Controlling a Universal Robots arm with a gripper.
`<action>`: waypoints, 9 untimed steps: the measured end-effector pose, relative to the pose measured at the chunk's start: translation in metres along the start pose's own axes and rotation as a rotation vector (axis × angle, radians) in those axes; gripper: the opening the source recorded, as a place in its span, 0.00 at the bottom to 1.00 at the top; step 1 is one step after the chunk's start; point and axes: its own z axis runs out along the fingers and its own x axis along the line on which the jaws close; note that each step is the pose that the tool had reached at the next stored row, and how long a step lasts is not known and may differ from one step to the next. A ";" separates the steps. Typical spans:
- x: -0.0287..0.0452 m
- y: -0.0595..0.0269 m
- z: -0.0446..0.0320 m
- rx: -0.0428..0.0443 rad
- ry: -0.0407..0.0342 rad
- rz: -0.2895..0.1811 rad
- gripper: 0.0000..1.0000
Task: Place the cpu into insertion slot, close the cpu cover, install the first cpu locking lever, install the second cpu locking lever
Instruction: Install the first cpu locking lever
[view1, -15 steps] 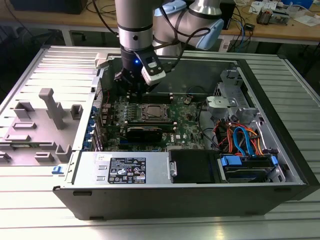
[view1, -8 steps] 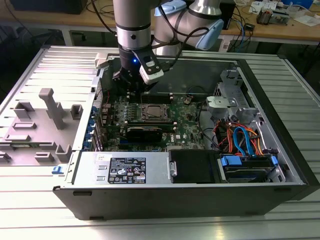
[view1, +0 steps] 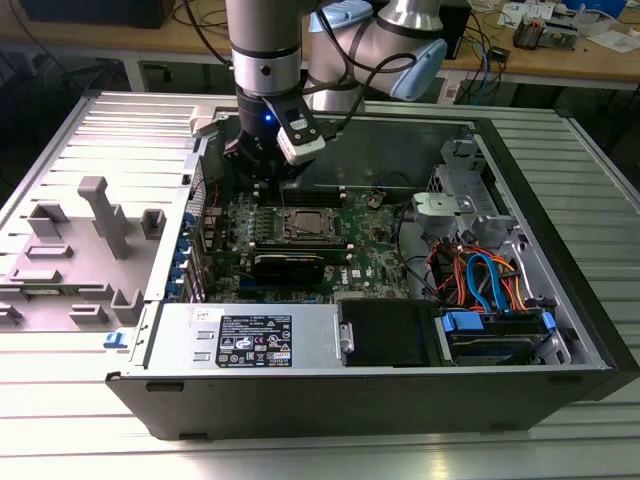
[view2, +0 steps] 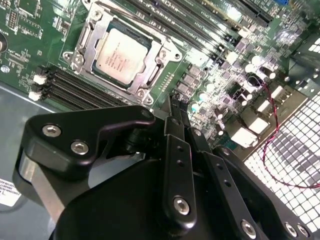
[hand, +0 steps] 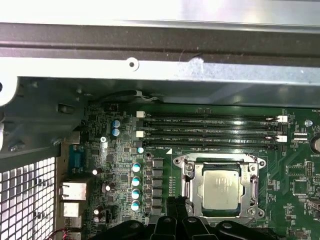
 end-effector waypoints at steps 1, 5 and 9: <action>0.0004 0.0010 0.0000 -0.0001 0.0000 0.000 0.11; 0.0021 0.0036 0.0000 -0.0002 0.0009 0.002 0.11; 0.0036 0.0060 -0.0001 -0.0001 0.0010 0.002 0.11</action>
